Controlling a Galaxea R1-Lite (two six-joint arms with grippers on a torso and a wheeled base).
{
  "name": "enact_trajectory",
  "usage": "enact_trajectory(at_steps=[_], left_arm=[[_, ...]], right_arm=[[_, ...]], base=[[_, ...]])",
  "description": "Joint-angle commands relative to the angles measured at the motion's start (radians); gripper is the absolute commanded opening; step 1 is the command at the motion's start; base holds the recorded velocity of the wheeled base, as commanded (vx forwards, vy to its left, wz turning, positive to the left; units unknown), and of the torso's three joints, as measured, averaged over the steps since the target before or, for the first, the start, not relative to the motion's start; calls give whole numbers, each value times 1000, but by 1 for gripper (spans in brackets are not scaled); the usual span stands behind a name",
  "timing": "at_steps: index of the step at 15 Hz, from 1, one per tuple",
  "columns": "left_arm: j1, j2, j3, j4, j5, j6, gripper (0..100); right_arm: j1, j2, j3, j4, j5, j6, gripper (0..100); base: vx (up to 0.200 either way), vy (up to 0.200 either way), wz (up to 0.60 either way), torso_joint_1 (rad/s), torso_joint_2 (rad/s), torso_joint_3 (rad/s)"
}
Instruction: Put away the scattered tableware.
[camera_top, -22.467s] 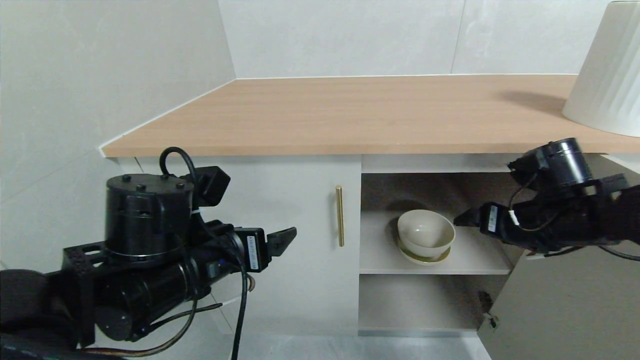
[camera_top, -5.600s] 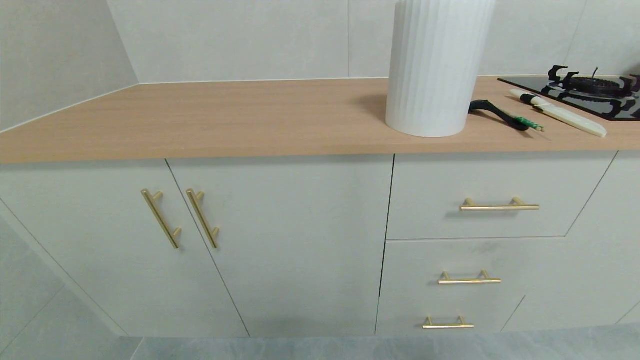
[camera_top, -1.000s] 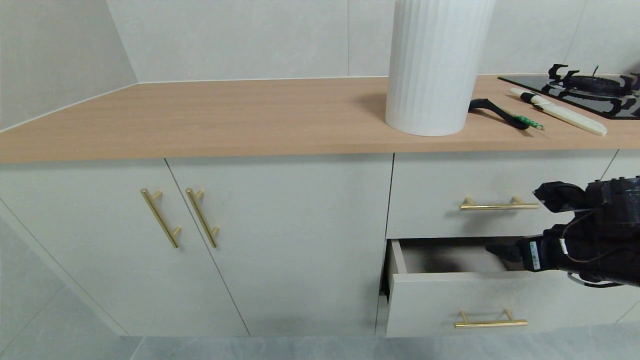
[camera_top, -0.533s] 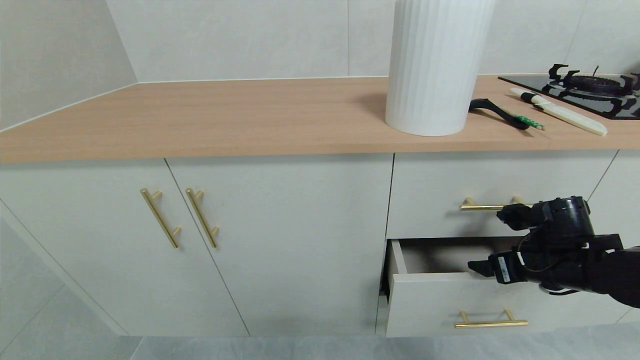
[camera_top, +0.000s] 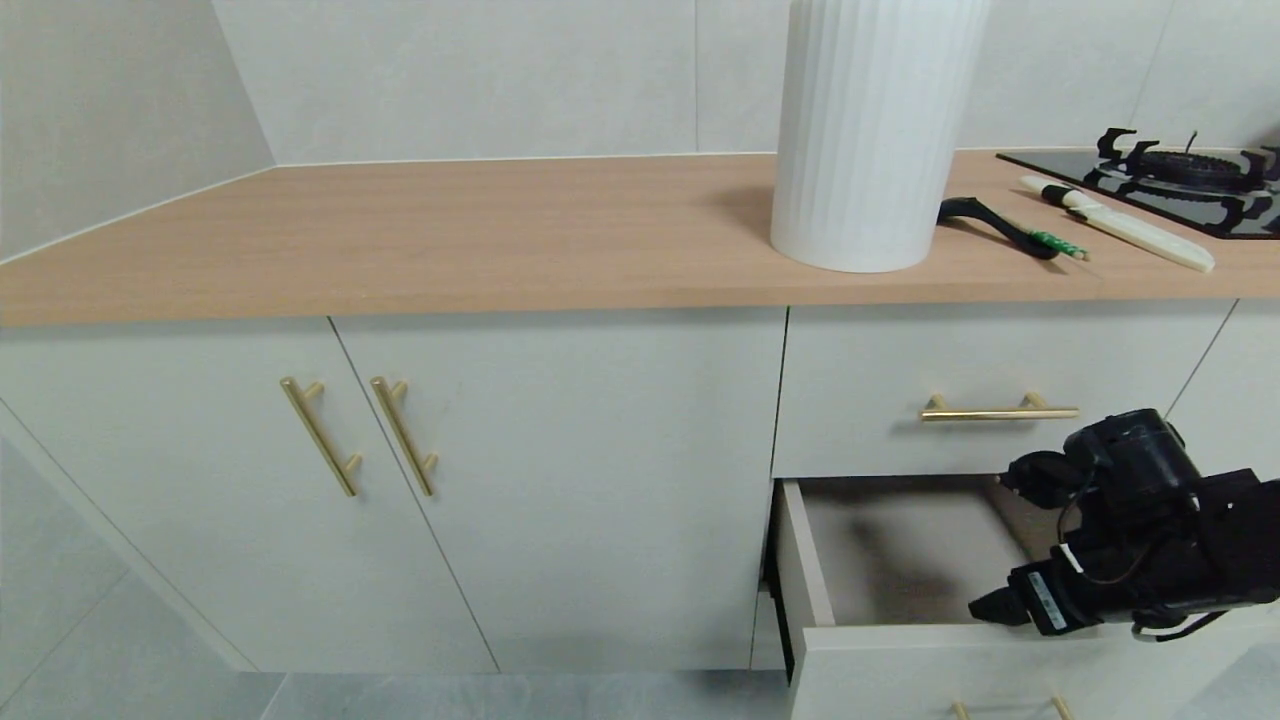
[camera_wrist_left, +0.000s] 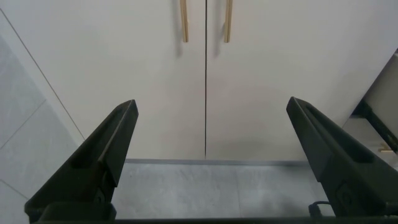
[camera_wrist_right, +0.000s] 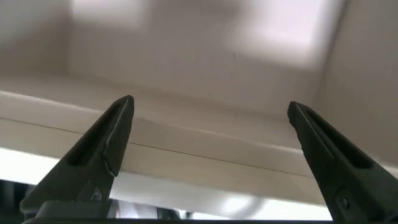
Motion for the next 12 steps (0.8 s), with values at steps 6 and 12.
enact_trajectory(at_steps=[6, 12], left_arm=[[0, 1, 0, 0, 1, 0, 100], [0, 1, 0, 0, 1, 0, 100]], right_arm=[[49, -88, -143, 512, -6, -69, 100], [111, -88, -132, 670, -21, -114, 100]], base=[[0, 0, 0, 0, 0, 0], [0, 0, 0, 0, 0, 0]])
